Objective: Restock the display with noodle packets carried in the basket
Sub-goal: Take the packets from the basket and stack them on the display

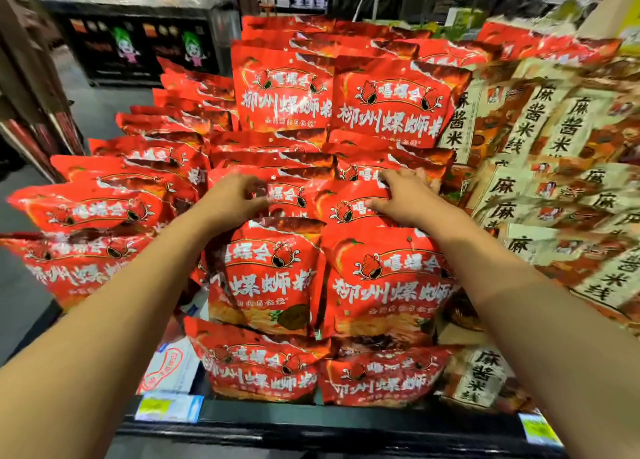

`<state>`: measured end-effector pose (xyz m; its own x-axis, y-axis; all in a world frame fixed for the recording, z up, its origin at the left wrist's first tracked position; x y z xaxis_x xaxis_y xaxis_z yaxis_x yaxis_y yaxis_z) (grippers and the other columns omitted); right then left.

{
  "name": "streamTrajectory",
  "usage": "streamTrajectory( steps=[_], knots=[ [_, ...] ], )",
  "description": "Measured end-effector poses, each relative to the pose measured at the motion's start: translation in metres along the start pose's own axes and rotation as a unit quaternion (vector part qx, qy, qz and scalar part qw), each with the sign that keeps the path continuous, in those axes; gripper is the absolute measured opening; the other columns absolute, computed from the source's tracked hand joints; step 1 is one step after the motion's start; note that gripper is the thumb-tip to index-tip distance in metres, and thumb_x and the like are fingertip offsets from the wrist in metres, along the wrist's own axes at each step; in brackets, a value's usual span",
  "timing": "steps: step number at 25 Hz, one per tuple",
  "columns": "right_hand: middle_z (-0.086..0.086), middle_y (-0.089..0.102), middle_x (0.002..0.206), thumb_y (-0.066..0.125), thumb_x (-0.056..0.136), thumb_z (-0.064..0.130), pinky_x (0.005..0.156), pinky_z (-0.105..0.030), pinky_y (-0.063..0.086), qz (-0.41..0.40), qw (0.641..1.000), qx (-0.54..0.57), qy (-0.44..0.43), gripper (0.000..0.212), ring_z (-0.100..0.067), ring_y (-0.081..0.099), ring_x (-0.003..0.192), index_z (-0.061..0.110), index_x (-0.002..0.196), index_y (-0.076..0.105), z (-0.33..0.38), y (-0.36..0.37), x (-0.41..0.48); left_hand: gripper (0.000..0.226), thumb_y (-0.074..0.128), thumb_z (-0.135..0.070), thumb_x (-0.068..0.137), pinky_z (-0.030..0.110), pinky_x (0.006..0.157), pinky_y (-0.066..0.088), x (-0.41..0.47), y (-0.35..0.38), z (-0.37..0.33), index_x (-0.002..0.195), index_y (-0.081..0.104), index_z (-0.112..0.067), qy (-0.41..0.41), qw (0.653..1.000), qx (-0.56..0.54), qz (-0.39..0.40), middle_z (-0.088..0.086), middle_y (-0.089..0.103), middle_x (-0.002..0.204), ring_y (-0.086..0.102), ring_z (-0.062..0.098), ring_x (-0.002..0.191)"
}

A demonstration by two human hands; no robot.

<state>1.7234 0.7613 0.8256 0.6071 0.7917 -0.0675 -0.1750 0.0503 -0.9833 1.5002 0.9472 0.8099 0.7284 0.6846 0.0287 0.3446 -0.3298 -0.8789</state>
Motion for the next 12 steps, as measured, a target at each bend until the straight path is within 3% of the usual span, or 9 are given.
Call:
streamTrajectory(
  steps=[2,4,5,6,9,11,12],
  knots=[
    [-0.011,0.059,0.104,0.063,0.090,0.047,0.100,-0.045,0.027,-0.014,0.999,0.037,-0.016,0.032,-0.033,0.047,0.120,0.016,0.085,0.054,-0.002,-0.007,0.001,0.061,0.067,-0.043,0.089,0.045,0.107,0.036,0.002,-0.006,0.001,0.140,0.051,-0.014,-0.006,0.988,0.086,-0.124,0.018,0.051,0.141,0.045,0.038,0.129],
    [-0.012,0.057,0.086,0.069,0.089,0.040,0.079,-0.032,0.026,-0.008,0.995,0.090,-0.040,0.035,-0.028,0.054,0.100,0.009,0.077,0.057,-0.004,-0.016,-0.003,0.069,0.063,-0.049,0.090,0.050,0.111,0.031,0.005,-0.007,0.004,0.146,0.043,-0.015,-0.036,0.984,0.119,-0.125,0.017,0.046,0.146,0.041,0.039,0.134],
    [-0.012,0.055,0.079,0.071,0.087,0.037,0.068,-0.031,0.021,0.000,0.993,0.108,-0.055,0.035,-0.024,0.052,0.090,0.007,0.075,0.058,-0.005,-0.020,-0.006,0.066,0.061,-0.050,0.091,0.051,0.110,0.033,0.007,-0.005,0.006,0.145,0.045,-0.016,-0.045,0.987,0.117,-0.101,0.016,0.051,0.143,0.044,0.038,0.132],
    [-0.008,0.052,0.072,0.073,0.086,0.036,0.066,-0.033,0.020,0.014,0.991,0.120,-0.062,0.034,-0.022,0.050,0.083,0.007,0.074,0.059,-0.008,-0.024,-0.011,0.058,0.061,-0.048,0.092,0.051,0.107,0.035,0.008,-0.003,0.007,0.139,0.052,-0.016,-0.041,0.989,0.108,-0.087,0.014,0.057,0.137,0.050,0.036,0.128],
    [0.001,0.046,0.058,0.077,0.080,0.038,0.082,-0.034,0.025,0.040,0.987,0.146,-0.061,0.038,-0.014,0.044,0.063,0.006,0.068,0.062,-0.021,-0.040,-0.022,0.019,0.067,-0.030,0.092,0.032,0.080,0.045,0.003,-0.009,-0.005,0.095,0.071,-0.012,0.033,0.995,-0.033,-0.085,0.003,0.071,0.088,0.066,0.018,0.091],
    [0.002,0.047,0.056,0.078,0.079,0.036,0.075,-0.031,0.030,0.031,0.986,0.150,-0.062,0.040,-0.013,0.042,0.057,0.001,0.068,0.063,-0.030,-0.049,-0.028,0.016,0.070,-0.017,0.089,0.022,0.062,0.048,-0.004,-0.013,-0.017,0.075,0.066,-0.011,0.067,0.976,-0.201,-0.054,-0.004,0.064,0.065,0.061,0.003,0.061],
    [0.001,0.048,0.057,0.079,0.079,0.035,0.067,-0.030,0.032,0.016,0.987,0.145,-0.061,0.038,-0.015,0.043,0.058,0.002,0.067,0.064,-0.032,-0.050,-0.031,0.017,0.070,-0.014,0.088,0.021,0.057,0.050,-0.009,-0.014,-0.021,0.073,0.065,-0.011,0.076,0.962,-0.257,-0.044,-0.001,0.063,0.062,0.059,0.004,0.055]
  ],
)
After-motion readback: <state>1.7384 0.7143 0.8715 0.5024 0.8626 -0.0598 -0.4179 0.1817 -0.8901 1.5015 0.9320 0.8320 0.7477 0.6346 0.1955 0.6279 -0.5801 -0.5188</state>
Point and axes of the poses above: each hand's wrist, its own x-axis towards the middle knuckle, its own y-axis out of the palm, z = x × y, the point moved 3 cm from there along x, towards the middle knuckle
